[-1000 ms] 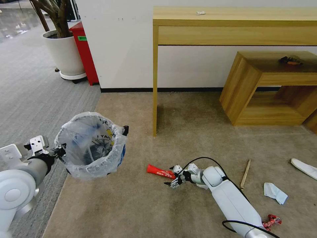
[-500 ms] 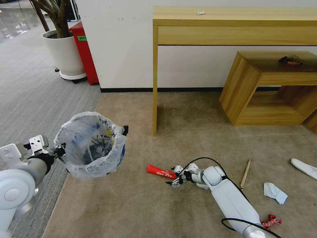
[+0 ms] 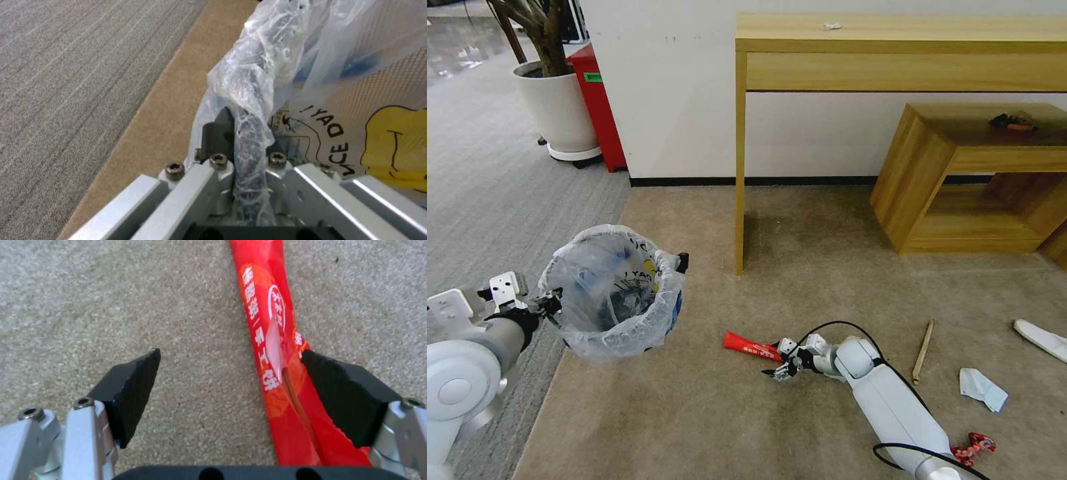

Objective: Pick up the trash bin and place the garbage on the floor into it.

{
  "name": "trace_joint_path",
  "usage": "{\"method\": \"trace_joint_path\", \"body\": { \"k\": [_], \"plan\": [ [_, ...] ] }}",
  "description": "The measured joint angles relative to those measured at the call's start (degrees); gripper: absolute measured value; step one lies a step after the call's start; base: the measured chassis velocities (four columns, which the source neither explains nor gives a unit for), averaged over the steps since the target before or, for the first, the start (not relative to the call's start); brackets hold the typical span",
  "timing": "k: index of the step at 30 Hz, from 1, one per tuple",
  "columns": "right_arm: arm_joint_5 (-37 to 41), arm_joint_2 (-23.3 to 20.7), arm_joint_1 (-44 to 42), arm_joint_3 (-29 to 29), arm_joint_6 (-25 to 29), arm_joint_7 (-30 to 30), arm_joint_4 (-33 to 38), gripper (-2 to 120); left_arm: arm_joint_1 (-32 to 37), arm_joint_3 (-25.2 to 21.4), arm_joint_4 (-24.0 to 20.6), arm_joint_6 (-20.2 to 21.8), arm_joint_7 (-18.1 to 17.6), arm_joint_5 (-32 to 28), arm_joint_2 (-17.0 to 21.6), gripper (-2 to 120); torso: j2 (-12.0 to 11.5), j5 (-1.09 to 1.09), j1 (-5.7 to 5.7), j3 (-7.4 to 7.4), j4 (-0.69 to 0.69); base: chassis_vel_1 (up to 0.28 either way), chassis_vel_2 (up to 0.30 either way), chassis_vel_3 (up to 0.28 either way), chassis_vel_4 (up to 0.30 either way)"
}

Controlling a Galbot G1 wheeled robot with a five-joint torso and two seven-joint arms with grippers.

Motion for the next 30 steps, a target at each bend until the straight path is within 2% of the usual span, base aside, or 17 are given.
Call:
{"method": "trace_joint_path", "body": {
  "k": [27, 30],
  "plan": [
    [-2.3, 0.2, 1.4, 2.5, 1.1, 1.2, -4.2, 82, 0.0, 0.0, -0.3, 0.0, 0.1, 0.0, -0.1, 0, 0.0, 0.0, 0.0, 0.0, 0.0, 0.0, 0.0, 0.0, 0.0],
    [-2.6, 0.3, 1.5, 2.5, 1.3, 1.2, -4.5, 76, 0.1, 0.0, -0.4, 0.0, 0.0, 0.0, -0.1, 0, 0.0, 0.0, 0.0, 0.0, 0.0, 0.0, 0.0, 0.0, 0.0]
  ]
}}
